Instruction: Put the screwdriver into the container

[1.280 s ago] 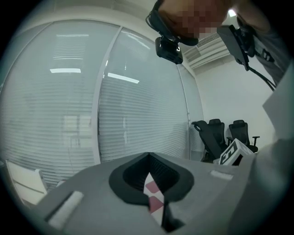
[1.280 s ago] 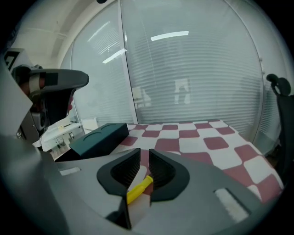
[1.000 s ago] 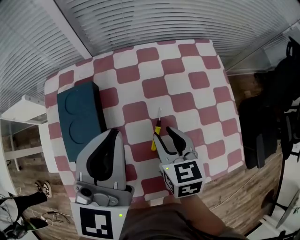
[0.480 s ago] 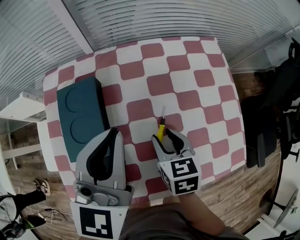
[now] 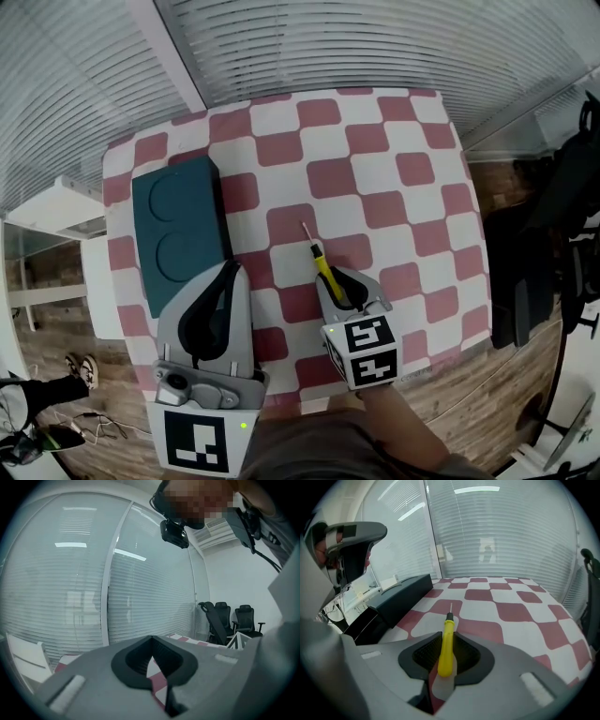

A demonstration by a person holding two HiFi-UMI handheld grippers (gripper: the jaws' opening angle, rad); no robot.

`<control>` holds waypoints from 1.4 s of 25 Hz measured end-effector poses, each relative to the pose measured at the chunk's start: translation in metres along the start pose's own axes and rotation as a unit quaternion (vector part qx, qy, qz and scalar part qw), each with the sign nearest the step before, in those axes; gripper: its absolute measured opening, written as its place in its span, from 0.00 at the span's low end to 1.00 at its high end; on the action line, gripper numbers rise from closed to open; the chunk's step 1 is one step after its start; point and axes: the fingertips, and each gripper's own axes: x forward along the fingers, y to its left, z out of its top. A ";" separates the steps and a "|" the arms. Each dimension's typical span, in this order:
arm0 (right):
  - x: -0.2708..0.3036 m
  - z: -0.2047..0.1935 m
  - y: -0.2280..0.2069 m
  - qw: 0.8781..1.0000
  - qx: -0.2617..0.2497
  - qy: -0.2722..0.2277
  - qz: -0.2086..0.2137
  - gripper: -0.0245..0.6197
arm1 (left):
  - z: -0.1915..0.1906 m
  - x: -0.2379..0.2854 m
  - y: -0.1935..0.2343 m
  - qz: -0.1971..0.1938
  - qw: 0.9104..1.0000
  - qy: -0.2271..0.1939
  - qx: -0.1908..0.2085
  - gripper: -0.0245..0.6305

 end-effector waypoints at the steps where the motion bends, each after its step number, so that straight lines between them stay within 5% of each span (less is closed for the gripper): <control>1: -0.003 0.004 0.000 1.000 0.001 -0.009 0.003 0.19 | 0.002 -0.002 0.000 0.005 1.000 -0.002 0.002 0.04; 11: -0.093 0.098 0.032 0.986 -0.045 -0.139 0.073 0.19 | 0.037 -0.041 -0.019 0.073 0.996 -0.042 0.029 0.04; 19: -0.198 0.182 0.063 0.946 -0.104 -0.263 0.158 0.19 | 0.084 -0.076 -0.035 0.154 0.980 -0.116 0.045 0.04; 27: -0.270 0.182 0.091 0.912 -0.154 -0.310 0.219 0.19 | 0.112 -0.122 -0.063 0.213 0.962 -0.149 0.086 0.04; 35: -0.279 0.148 0.109 0.904 -0.157 -0.289 0.273 0.19 | 0.097 -0.161 -0.088 0.254 0.955 -0.114 0.100 0.04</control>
